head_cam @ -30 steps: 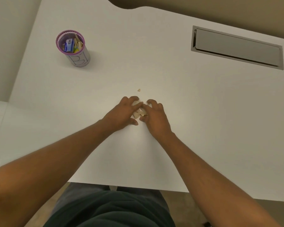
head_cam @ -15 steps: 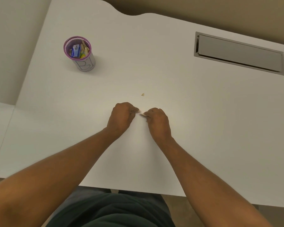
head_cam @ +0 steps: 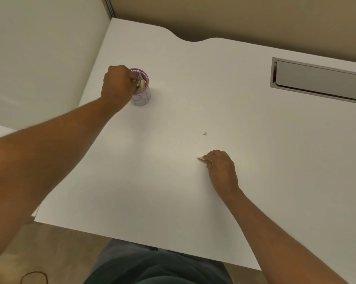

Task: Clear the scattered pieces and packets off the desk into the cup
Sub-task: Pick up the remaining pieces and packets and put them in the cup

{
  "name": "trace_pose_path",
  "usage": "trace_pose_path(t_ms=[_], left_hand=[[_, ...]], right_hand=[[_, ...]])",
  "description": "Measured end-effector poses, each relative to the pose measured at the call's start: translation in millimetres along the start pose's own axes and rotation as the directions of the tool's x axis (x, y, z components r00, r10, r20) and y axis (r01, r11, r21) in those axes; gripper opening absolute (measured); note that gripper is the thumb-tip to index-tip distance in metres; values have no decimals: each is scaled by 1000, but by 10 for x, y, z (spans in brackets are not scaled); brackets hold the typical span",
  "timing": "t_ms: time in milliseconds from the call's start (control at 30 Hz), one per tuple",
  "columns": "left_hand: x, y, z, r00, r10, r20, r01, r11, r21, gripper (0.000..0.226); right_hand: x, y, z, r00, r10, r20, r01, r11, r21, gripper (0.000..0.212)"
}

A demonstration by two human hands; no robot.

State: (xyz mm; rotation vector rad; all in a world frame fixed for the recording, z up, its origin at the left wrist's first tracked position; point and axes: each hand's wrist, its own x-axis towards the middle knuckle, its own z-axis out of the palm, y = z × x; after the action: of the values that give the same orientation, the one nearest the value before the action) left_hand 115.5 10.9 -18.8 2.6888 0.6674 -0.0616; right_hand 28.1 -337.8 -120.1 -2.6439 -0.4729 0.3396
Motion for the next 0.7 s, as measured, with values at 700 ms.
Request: trace_pose_path(t_ms=[700], left_hand=[[-818, -369, 326, 984, 171, -52, -176, 978, -113, 25]], right_hand=[[912, -1166, -510, 988, 131, -79, -76, 867, 492, 12]])
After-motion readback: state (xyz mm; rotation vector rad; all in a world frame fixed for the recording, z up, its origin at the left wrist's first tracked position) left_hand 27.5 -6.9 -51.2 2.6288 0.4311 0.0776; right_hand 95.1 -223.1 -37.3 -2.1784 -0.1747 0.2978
